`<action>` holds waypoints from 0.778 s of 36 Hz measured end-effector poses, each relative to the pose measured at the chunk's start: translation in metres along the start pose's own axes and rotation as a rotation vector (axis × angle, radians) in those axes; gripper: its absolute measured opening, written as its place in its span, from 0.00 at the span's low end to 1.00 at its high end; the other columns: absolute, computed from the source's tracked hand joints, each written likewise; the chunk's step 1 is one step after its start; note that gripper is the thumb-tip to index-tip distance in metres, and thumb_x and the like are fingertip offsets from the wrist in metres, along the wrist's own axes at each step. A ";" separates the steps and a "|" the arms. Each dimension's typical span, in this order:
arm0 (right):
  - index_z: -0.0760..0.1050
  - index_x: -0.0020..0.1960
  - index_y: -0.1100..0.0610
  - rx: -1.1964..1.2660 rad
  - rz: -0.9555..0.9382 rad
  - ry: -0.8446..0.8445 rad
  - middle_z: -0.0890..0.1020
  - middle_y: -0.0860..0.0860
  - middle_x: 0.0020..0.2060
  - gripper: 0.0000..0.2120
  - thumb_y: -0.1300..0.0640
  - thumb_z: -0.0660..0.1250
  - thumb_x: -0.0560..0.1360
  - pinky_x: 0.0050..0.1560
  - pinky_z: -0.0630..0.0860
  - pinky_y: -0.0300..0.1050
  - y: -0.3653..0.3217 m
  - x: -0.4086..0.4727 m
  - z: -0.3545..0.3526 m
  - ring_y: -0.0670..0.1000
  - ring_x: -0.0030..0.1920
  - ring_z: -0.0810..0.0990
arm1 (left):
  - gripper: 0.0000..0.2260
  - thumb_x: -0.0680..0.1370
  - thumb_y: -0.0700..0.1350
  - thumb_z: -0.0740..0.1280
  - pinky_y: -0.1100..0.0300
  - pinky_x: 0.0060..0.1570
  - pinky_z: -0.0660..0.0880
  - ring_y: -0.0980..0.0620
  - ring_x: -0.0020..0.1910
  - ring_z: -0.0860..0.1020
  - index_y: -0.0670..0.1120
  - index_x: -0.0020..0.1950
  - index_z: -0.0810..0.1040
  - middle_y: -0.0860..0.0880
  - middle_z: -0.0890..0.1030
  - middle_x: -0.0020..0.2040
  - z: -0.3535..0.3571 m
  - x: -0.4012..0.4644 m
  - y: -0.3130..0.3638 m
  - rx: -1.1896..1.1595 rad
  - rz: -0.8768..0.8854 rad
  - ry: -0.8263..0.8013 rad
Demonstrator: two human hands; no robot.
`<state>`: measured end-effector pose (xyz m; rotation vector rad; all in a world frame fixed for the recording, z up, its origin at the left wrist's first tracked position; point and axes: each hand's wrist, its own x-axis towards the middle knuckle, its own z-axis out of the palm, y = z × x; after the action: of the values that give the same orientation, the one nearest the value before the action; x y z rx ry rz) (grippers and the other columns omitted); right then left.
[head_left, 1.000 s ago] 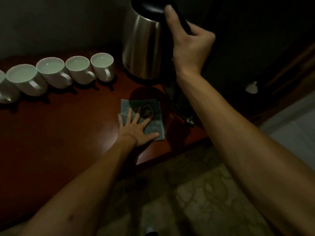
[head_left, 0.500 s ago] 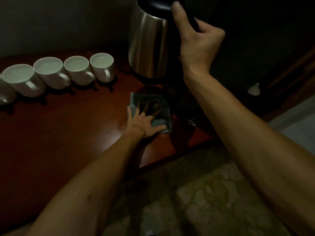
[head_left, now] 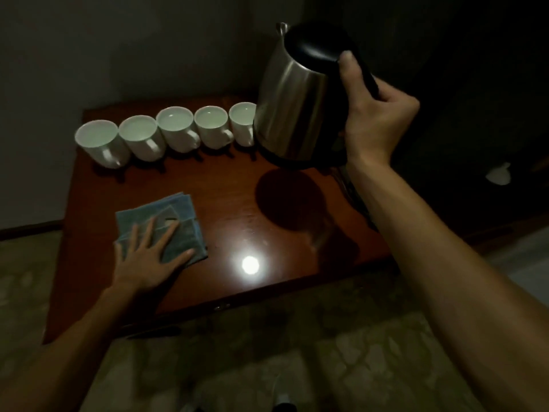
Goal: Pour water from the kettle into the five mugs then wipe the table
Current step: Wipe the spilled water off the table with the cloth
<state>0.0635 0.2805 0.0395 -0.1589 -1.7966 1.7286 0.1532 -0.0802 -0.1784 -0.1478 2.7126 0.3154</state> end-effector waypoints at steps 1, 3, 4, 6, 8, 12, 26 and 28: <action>0.80 0.32 0.56 0.002 0.009 0.004 0.80 0.49 0.28 0.20 0.50 0.79 0.79 0.38 0.76 0.43 0.002 -0.004 0.001 0.48 0.32 0.79 | 0.44 0.61 0.86 0.38 0.35 0.78 0.38 0.45 0.82 0.35 0.74 0.76 0.36 0.54 0.34 0.83 0.000 -0.011 -0.022 -0.027 -0.033 0.006; 0.81 0.31 0.54 -0.010 0.037 0.019 0.80 0.49 0.28 0.19 0.49 0.79 0.78 0.38 0.76 0.44 0.005 -0.011 0.000 0.49 0.32 0.79 | 0.44 0.61 0.87 0.39 0.34 0.78 0.40 0.45 0.82 0.37 0.75 0.76 0.36 0.54 0.36 0.84 0.001 -0.032 -0.051 -0.062 -0.079 0.016; 0.81 0.31 0.52 -0.017 0.046 0.027 0.80 0.48 0.28 0.19 0.49 0.79 0.78 0.37 0.75 0.45 0.007 -0.014 -0.001 0.49 0.32 0.79 | 0.45 0.61 0.87 0.40 0.34 0.77 0.40 0.45 0.83 0.37 0.75 0.76 0.37 0.53 0.36 0.84 0.004 -0.040 -0.058 -0.071 -0.099 0.018; 0.82 0.32 0.49 -0.027 0.054 0.043 0.80 0.45 0.28 0.18 0.49 0.79 0.78 0.38 0.74 0.47 0.015 -0.020 -0.006 0.49 0.32 0.79 | 0.47 0.60 0.87 0.39 0.33 0.77 0.40 0.44 0.82 0.38 0.73 0.77 0.37 0.52 0.36 0.84 0.008 -0.047 -0.062 -0.076 -0.131 0.019; 0.87 0.38 0.54 -0.036 0.078 0.077 0.85 0.46 0.32 0.14 0.46 0.79 0.77 0.41 0.80 0.51 0.029 -0.025 -0.012 0.50 0.36 0.83 | 0.48 0.59 0.87 0.38 0.33 0.76 0.39 0.44 0.82 0.37 0.72 0.77 0.37 0.52 0.36 0.84 0.010 -0.047 -0.059 -0.076 -0.145 0.012; 0.91 0.54 0.57 -0.047 0.222 0.141 0.91 0.51 0.44 0.25 0.36 0.81 0.70 0.53 0.87 0.62 0.060 -0.034 -0.017 0.55 0.48 0.91 | 0.51 0.57 0.88 0.38 0.33 0.76 0.38 0.43 0.82 0.36 0.71 0.78 0.37 0.52 0.36 0.83 0.013 -0.042 -0.063 -0.079 -0.145 0.021; 0.87 0.66 0.56 -0.205 0.290 0.146 0.90 0.49 0.56 0.37 0.31 0.79 0.67 0.63 0.85 0.49 0.110 -0.047 -0.013 0.43 0.57 0.88 | 0.45 0.61 0.86 0.38 0.32 0.76 0.38 0.44 0.82 0.37 0.73 0.77 0.36 0.55 0.33 0.81 0.012 -0.040 -0.061 -0.038 -0.129 0.022; 0.86 0.67 0.57 -0.212 0.292 0.143 0.90 0.49 0.57 0.36 0.33 0.79 0.69 0.64 0.85 0.48 0.109 -0.048 -0.012 0.43 0.57 0.88 | 0.43 0.62 0.85 0.39 0.32 0.76 0.38 0.44 0.82 0.36 0.74 0.76 0.36 0.55 0.33 0.82 0.010 -0.040 -0.060 -0.040 -0.126 0.015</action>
<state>0.0712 0.2813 -0.0800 -0.6458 -1.9191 1.6653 0.2027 -0.1337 -0.1828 -0.3320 2.6978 0.3326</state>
